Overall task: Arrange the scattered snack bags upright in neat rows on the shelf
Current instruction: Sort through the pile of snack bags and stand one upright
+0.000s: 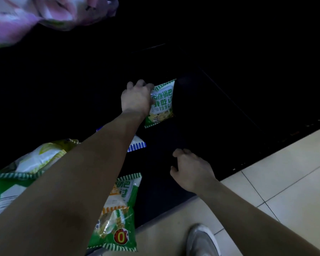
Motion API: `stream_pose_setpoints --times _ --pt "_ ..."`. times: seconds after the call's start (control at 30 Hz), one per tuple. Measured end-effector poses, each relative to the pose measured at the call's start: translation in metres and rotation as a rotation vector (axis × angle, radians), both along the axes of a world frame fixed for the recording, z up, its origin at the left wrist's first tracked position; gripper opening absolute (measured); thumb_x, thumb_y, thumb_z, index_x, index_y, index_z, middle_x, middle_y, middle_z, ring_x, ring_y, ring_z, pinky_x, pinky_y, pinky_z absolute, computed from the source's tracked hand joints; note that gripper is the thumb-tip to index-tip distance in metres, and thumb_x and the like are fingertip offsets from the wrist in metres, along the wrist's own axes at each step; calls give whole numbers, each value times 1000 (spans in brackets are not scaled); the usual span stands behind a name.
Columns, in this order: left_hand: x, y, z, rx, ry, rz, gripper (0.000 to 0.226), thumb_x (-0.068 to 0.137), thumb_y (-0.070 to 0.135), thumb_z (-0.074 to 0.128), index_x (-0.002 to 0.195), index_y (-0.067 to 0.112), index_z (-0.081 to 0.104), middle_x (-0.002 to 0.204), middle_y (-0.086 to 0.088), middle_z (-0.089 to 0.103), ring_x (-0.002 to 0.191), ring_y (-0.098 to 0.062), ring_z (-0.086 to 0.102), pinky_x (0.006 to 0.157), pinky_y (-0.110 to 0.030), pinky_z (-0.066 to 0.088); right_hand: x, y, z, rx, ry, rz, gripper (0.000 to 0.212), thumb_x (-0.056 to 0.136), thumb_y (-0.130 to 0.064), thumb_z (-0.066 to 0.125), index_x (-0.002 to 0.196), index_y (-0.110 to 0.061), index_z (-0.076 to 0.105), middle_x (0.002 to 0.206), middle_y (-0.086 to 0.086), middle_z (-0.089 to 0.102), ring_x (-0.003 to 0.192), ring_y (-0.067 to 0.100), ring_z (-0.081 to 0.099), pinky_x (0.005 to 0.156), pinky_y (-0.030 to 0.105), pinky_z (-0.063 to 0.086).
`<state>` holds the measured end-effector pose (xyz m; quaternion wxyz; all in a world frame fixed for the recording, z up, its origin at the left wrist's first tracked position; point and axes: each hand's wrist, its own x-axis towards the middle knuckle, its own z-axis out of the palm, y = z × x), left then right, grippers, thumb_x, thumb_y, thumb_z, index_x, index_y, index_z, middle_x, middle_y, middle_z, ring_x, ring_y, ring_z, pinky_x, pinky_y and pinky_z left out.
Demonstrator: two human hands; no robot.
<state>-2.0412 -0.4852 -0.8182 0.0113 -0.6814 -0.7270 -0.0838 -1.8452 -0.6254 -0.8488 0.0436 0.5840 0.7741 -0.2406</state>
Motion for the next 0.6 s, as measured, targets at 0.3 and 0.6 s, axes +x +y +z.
stream_pose_setpoints --times 0.3,0.6 --pt "-31 -53 41 -12 -40 -77 76 87 48 66 150 20 33 144 -7 43 130 -31 39 103 -44 41 -10 -2 19 11 -10 14 39 95 -36 53 131 -21 49 126 4 54 106 26 60 79 40 56" --pt "-138 -193 54 -155 -115 188 62 88 49 64 143 27 45 144 1 45 129 -23 46 101 -38 45 -66 14 46 46 98 161 44 95 -22 54 138 -21 47 134 6 49 116 28 54 92 44 50"
